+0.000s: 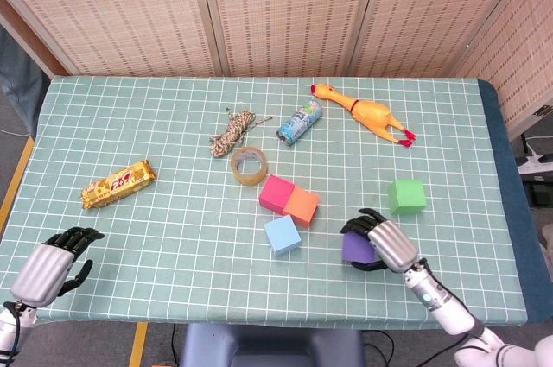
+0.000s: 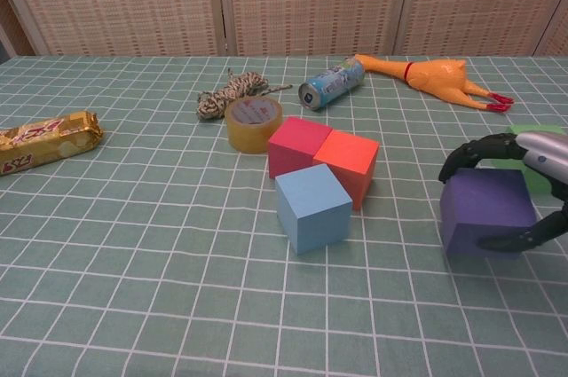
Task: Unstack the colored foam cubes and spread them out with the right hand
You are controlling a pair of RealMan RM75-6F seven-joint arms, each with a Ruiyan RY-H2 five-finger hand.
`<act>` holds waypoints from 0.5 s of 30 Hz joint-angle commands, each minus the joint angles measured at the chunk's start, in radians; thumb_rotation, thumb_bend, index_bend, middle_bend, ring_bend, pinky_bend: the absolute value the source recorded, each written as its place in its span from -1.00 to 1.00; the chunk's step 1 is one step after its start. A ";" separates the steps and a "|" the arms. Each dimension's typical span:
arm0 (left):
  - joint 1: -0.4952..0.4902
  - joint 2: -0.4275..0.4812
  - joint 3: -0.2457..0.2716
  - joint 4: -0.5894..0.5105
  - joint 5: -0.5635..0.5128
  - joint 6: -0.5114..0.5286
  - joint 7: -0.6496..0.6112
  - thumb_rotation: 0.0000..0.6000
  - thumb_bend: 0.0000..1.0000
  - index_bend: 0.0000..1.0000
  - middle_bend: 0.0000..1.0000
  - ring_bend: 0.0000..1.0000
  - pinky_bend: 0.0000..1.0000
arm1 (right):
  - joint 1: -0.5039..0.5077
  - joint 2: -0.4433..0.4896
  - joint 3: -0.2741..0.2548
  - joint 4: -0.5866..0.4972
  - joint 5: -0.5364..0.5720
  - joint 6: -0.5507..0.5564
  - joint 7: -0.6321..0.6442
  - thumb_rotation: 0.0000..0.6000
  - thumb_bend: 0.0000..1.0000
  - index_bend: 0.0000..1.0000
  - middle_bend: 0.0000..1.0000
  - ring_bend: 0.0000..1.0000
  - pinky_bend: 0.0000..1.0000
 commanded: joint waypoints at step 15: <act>-0.002 0.000 0.000 -0.002 -0.005 -0.008 -0.001 1.00 -0.03 -0.46 -0.46 -0.51 -0.11 | -0.018 0.256 0.037 -0.423 0.192 -0.233 -0.333 1.00 -0.85 -1.00 -1.00 -1.00 -0.90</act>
